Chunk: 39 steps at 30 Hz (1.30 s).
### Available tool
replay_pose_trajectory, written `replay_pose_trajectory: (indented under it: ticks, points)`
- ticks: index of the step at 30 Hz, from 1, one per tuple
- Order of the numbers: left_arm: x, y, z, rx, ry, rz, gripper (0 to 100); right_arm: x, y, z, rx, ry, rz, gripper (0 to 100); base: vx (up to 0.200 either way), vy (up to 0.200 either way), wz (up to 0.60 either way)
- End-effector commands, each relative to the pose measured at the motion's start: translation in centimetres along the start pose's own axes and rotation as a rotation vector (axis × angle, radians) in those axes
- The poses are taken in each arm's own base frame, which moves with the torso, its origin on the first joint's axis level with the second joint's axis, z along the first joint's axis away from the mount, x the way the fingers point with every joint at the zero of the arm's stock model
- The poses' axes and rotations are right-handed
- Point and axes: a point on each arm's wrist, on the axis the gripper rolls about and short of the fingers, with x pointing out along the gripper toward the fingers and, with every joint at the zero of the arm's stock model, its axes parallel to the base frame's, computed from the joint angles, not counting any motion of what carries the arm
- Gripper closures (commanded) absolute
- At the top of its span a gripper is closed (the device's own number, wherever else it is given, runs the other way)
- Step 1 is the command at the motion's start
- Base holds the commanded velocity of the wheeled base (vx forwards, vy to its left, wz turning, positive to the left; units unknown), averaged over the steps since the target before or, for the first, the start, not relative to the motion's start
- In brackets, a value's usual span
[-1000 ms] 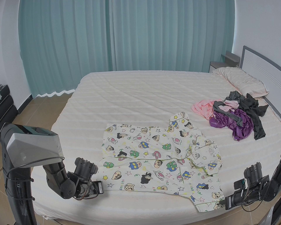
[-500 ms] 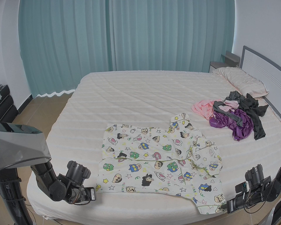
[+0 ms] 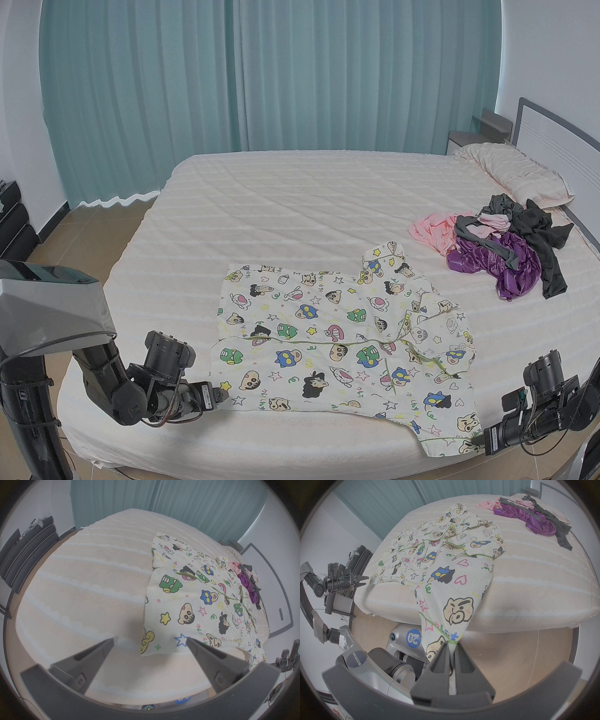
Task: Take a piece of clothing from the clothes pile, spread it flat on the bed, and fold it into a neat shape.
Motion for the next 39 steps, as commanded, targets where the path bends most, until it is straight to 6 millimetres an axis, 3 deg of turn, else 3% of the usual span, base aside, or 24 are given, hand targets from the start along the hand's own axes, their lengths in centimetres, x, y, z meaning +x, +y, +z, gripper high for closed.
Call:
replay_pose_trajectory:
  ticks: [1,8,14,15,26,39]
  points:
    - [2.0,-0.2,-1.2,0.022,0.019,0.005,0,0.0,0.0,-0.5,0.001,0.016,0.0,100,0.0,0.0,0.0]
    - [3.3,-1.8,-2.8,0.086,-0.004,0.015,0,0.0,0.0,-0.5,0.002,0.014,-0.001,100,0.0,0.0,0.0]
    - [3.9,-2.6,-2.6,0.098,-0.028,0.023,0,0.0,0.0,-0.5,0.003,0.019,0.002,100,0.0,0.0,0.0]
    - [3.9,-2.6,-2.6,0.098,-0.03,0.022,100,0.0,0.0,-0.5,0.003,0.018,0.002,100,0.0,0.0,0.0]
    - [3.8,-2.4,-2.8,0.081,-0.016,0.069,100,-0.1,0.0,-0.5,0.003,0.017,0.0,100,0.0,0.0,0.0]
    - [0.5,-0.5,-4.5,0.087,0.039,0.106,100,0.0,0.6,-1.5,-0.03,0.111,0.002,100,0.0,0.0,0.0]
